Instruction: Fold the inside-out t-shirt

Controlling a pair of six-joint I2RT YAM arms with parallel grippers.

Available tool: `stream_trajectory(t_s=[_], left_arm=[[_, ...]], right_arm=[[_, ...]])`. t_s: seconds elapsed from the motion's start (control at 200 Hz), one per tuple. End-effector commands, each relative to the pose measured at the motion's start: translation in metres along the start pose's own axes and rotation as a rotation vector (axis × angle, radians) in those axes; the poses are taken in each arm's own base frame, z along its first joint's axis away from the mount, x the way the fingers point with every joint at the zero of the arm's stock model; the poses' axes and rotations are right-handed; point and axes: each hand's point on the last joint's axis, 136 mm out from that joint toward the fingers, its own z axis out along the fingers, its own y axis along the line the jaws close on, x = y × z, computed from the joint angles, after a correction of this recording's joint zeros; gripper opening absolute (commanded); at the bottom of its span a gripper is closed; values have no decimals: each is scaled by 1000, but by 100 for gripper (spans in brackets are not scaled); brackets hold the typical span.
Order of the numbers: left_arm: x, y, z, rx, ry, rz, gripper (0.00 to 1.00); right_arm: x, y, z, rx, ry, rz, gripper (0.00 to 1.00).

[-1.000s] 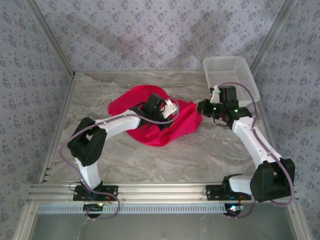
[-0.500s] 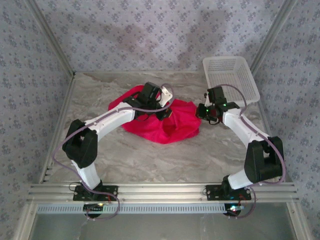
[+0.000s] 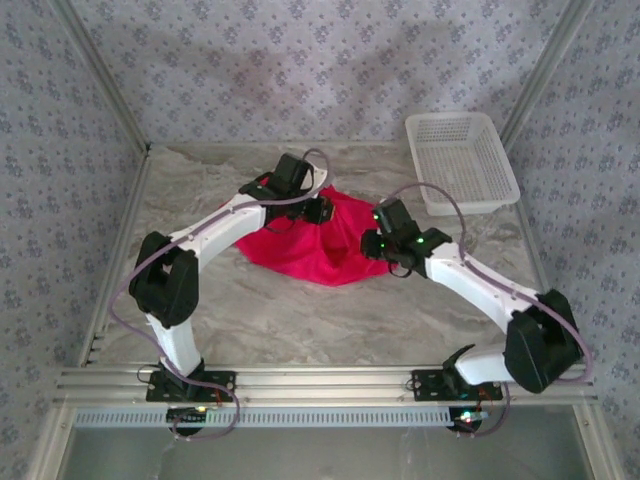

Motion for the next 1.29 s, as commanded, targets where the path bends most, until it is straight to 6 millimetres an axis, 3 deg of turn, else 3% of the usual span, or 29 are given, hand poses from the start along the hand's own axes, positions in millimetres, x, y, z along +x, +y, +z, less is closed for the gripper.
stream_trajectory(t_s=[0.0, 0.105, 0.22, 0.31, 0.385, 0.41, 0.54, 0.71, 0.869, 1.014, 1.099, 1.154, 1.289], left_arm=[[-7, -3, -2, 21, -5, -54, 0], [-7, -2, -3, 24, -9, -68, 0], [-6, -1, -3, 26, -6, -76, 0], [-6, -1, -3, 27, -5, -80, 0], [-6, 1, -5, 26, -7, -88, 0], [-5, 2, -5, 27, -6, -88, 0], [-8, 8, -8, 31, -15, -106, 0], [-28, 41, -15, 28, -70, -197, 0], [-38, 68, -1, 43, -77, -293, 0], [-29, 73, 19, 70, -43, -343, 0], [-20, 75, 23, 73, -32, -361, 0], [-16, 75, 21, 74, -34, -359, 6], [-11, 58, 3, 108, -58, -284, 41]], right_arm=[[-3, 26, 23, -75, -22, -20, 31], [-7, 32, 45, -59, -28, -63, 41], [-19, 29, 70, -24, -36, -43, 44], [-29, 15, 87, 73, -30, 13, 44], [-32, 4, 97, 128, -3, 81, 36], [-43, 9, 95, 125, -19, 101, 30], [-49, 16, 80, 115, 3, 113, 0], [-47, 38, 24, -37, 9, 4, 0], [-32, 51, -19, -292, -38, -38, 0], [-25, 45, -28, -450, -87, 0, 0], [-21, 37, -22, -487, -98, 38, 0], [-20, 34, -16, -499, -94, 56, 0], [-22, 32, -4, -507, -69, 81, 0]])
